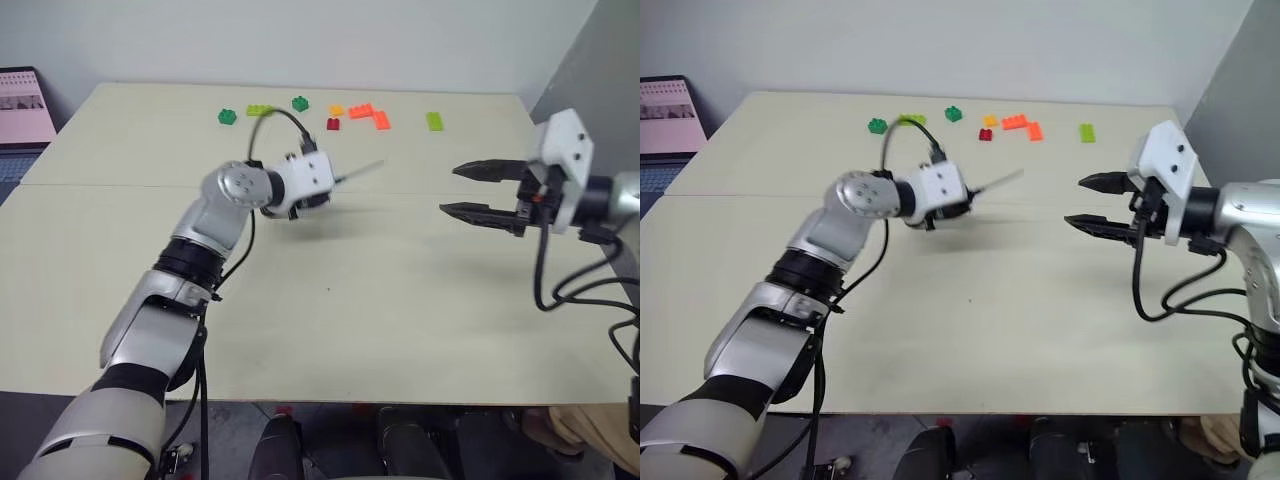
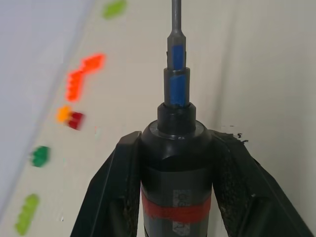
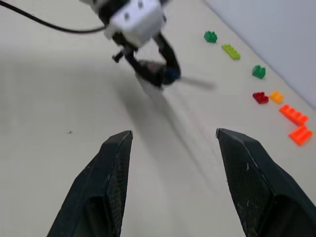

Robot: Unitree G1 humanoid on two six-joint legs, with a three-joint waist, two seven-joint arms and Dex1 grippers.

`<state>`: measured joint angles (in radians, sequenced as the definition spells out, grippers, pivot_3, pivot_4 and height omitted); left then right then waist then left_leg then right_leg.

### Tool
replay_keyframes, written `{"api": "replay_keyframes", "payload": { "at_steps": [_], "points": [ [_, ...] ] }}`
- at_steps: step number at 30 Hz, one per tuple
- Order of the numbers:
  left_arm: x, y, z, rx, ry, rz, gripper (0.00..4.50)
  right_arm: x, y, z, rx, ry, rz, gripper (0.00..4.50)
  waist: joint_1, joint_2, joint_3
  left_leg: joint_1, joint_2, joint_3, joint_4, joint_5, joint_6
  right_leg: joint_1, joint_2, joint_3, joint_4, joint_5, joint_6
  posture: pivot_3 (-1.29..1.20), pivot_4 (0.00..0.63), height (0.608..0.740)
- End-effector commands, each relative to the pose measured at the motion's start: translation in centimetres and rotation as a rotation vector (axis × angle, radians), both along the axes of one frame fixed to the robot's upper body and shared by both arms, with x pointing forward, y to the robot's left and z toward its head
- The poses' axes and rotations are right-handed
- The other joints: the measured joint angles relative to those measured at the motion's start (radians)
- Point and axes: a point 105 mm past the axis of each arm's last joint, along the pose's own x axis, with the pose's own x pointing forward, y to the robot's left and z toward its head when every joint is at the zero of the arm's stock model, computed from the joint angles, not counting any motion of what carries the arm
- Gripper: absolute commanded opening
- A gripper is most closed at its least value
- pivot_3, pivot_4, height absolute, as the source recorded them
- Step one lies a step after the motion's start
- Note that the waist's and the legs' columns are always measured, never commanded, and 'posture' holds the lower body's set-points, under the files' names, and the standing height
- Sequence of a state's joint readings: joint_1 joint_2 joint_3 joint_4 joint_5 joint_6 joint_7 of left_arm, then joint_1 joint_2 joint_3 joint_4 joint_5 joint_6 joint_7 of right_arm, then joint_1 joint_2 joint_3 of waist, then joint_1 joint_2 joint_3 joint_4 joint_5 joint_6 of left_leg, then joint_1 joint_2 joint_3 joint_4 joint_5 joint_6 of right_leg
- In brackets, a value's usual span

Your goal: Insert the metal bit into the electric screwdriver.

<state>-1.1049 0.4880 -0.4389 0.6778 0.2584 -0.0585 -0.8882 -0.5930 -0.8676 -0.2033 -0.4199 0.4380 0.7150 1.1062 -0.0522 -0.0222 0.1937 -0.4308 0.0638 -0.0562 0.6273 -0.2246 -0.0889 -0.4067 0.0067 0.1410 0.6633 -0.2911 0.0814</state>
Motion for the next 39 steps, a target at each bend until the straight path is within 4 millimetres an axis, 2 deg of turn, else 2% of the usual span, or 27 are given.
{"api": "replay_keyframes", "payload": {
  "at_steps": [1,5,10,12,14,15,17,22,23,24,25,26,27,28,29,31,35,37,39],
  "points": [
    [0.2,-0.9,-0.5,0.162,0.03,-0.084,1.64,-3.0,0.1,-0.2,-0.057,-0.012,0.026,2.83,0.007,0.0,0.0,0.0,0.0,0.0,0.0,0.0,0.0,0.0,0.0,0.0,0.0,0.0,0.0,0.0,0.15,0.74],
    [0.3,-2.5,-2.1,0.202,0.092,-0.118,1.64,-3.8,-0.8,-1.3,-0.099,0.027,-0.02,2.83,0.012,0.0,0.0,-0.001,-0.001,0.001,0.003,0.0,0.0,0.001,0.0,0.002,0.0,0.0,0.0,0.0,0.15,0.74],
    [0.1,-3.8,-3.5,0.217,0.153,-0.125,1.64,-3.8,-1.8,-1.9,-0.101,0.032,-0.082,2.83,0.013,0.0,0.0,-0.001,-0.001,0.002,0.004,0.001,0.001,0.002,0.0,0.003,0.001,0.0,0.001,0.0,0.15,0.74],
    [0.1,-3.9,-3.8,0.221,0.165,-0.123,2.34,-3.8,-1.9,-2.1,-0.098,0.031,-0.092,2.83,0.013,0.0,0.0,0.0,-0.001,0.002,0.005,0.001,0.002,0.002,0.0,0.003,0.002,0.0,0.001,0.0,0.15,0.74],
    [-0.1,-4.1,-3.9,0.22,0.191,-0.134,2.6,-3.8,-2.1,-2.3,-0.091,0.035,-0.101,2.83,0.013,0.0,0.0,0.0,-0.001,0.002,0.004,0.001,0.002,0.002,0.0,0.003,0.002,0.0,0.001,0.0,0.15,0.74],
    [-0.2,-4.2,-3.6,0.203,0.208,-0.138,2.94,-3.7,-2.2,-2.5,-0.092,0.037,-0.107,2.83,0.014,0.0,0.0,0.0,-0.001,0.002,0.004,0.001,0.002,0.002,0.0,0.003,0.002,0.0,0.001,0.0,0.15,0.74],
    [-0.3,-4.2,-3.0,0.176,0.232,-0.142,3.33,-3.6,-2.3,-2.7,-0.095,0.039,-0.113,2.83,0.015,0.0,0.0,0.0,-0.001,0.001,0.004,0.001,0.002,0.002,0.0,0.002,0.002,0.0,0.001,0.0,0.15,0.74],
    [-0.6,-3.1,0.0,0.082,0.268,-0.162,4.43,-3.1,-2.6,-2.8,-0.095,0.042,-0.116,2.83,0.015,0.0,0.0,0.0,-0.001,0.001,0.004,0.001,0.002,0.002,0.0,0.002,0.003,0.0,0.001,0.0,0.15,0.74],
    [-0.6,-2.8,0.8,0.049,0.266,-0.156,4.49,-3.0,-2.8,-2.9,-0.095,0.045,-0.118,2.83,0.015,0.0,0.0,0.0,-0.001,0.001,0.004,0.001,0.002,0.002,0.0,0.002,0.003,0.0,0.001,0.0,0.15,0.74],
    [-0.7,-1.8,2.2,0.003,0.272,-0.151,4.49,-2.6,-3.1,-2.9,-0.085,0.045,-0.133,2.83,0.015,0.0,0.0,0.0,-0.001,0.001,0.004,0.002,0.002,0.002,0.0,0.002,0.004,0.0,0.001,0.0,0.15,0.74],
    [-0.7,-0.4,3.5,-0.044,0.263,-0.13,4.5,-2.3,-3.3,-3.0,-0.09,0.05,-0.136,3.17,0.014,0.0,0.0,0.0,-0.001,0.001,0.004,0.002,0.002,0.002,0.0,0.002,0.004,0.0,0.001,0.0,0.15,0.74],
    [-0.8,1.0,4.6,-0.085,0.255,-0.104,4.5,-2.1,-3.5,-3.1,-0.099,0.054,-0.139,3.24,0.011,0.0,0.0,0.0,-0.001,0.001,0.005,0.002,0.002,0.001,0.0,0.002,0.005,0.0,0.001,0.0,0.15,0.74],
    [-0.9,2.2,5.3,-0.113,0.249,-0.078,4.5,-2.0,-3.7,-3.3,-0.109,0.057,-0.141,3.59,0.007,-0.001,0.0,0.0,-0.001,0.001,0.005,0.002,0.002,0.001,0.0,0.002,0.006,0.0,0.001,0.0,0.15,0.74],
    [-1.0,3.8,5.7,-0.134,0.238,-0.032,4.5,-1.9,-3.9,-3.5,-0.122,0.064,-0.138,3.69,0.004,0.0,0.0,0.0,-0.001,0.001,0.006,0.002,0.002,0.001,0.0,0.002,0.008,0.0,0.001,0.0,0.15,0.74],
    [-1.2,5.3,6.0,-0.15,0.232,0.007,4.5,-1.8,-4.0,-3.6,-0.131,0.066,-0.137,4.0,-0.001,0.0,0.0,0.001,-0.001,0.001,0.006,0.002,0.002,0.001,0.0,0.002,0.01,0.0,0.001,0.0,0.15,0.74],
    [-2.3,8.6,6.0,-0.18,0.244,0.076,4.5,-1.6,-4.2,-3.8,-0.154,0.061,-0.132,4.47,-0.01,0.0,0.0,0.003,-0.001,0.002,0.006,0.002,0.002,0.001,0.0,0.003,0.014,-0.001,0.001,0.0,0.15,0.74],
    [-5.7,13.8,4.7,-0.235,0.324,0.215,4.5,-1.6,-4.5,-4.4,-0.211,0.084,-0.092,4.47,-0.02,0.0,0.0,0.007,0.001,0.002,0.006,0.002,0.002,0.002,0.001,0.002,0.018,-0.002,0.001,0.0,0.15,0.74],
    [-7.5,15.2,3.8,-0.226,0.347,0.243,4.5,-1.6,-4.7,-4.5,-0.224,0.094,-0.087,4.47,-0.022,0.0,0.0,0.007,0.001,0.001,0.007,0.002,0.002,0.002,0.001,0.002,0.019,-0.002,0.001,0.0,0.15,0.74],
    [-9.6,16.9,3.0,-0.248,0.362,0.297,4.5,-1.4,-5.1,-4.6,-0.231,0.104,-0.084,4.47,-0.003,-0.001,0.0,0.006,0.001,0.001,0.013,0.002,0.002,0.003,0.0,0.001,0.019,-0.002,0.001,0.0,0.15,0.74]
  ]
}}
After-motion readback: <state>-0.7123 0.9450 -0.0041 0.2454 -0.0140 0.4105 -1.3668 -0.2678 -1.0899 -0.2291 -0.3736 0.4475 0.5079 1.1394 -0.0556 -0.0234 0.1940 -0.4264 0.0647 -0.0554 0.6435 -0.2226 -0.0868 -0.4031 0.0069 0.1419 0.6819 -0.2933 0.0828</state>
